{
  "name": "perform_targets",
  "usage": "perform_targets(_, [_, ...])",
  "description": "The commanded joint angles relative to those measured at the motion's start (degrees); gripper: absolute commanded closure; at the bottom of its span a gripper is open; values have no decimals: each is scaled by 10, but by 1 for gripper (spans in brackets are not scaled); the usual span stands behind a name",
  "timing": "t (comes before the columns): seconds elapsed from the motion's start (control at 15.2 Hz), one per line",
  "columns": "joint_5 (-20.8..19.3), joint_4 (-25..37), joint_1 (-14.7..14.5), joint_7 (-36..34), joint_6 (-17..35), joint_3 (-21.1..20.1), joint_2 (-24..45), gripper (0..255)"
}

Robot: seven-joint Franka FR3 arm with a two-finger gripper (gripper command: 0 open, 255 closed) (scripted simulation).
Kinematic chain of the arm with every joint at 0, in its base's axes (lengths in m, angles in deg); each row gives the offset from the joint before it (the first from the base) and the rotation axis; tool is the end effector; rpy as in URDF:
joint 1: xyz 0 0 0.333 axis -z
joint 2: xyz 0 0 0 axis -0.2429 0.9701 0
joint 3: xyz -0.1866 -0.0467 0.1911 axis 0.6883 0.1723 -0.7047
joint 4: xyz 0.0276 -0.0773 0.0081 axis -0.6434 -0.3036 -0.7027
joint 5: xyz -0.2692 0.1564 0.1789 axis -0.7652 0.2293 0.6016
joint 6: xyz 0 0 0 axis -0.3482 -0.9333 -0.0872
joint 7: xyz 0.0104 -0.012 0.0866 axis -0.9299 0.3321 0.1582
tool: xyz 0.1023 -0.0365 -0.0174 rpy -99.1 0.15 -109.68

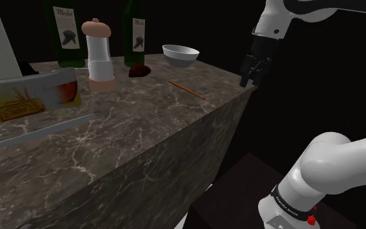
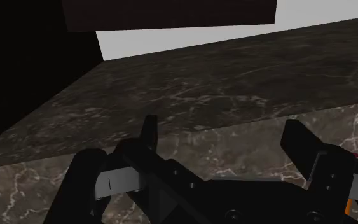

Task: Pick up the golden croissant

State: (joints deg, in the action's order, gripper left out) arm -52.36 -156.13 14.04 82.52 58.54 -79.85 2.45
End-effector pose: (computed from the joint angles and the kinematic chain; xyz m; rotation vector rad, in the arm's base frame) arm 0.3077 -0.0086 0.5629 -3.0612 0.1074 0.0680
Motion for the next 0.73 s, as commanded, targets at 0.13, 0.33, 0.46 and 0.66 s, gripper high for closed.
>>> perform_targets(0.13, [27, 18, -3, -35, 10, -14, 31, 0])
perform_targets(0.33, [64, 49, -6, -87, 25, -33, 81, 0])
perform_targets(0.46, [87, 72, -8, -119, 35, -44, 115, 0])
perform_targets(0.66, [119, 112, -11, -167, 50, -59, 169, 0])
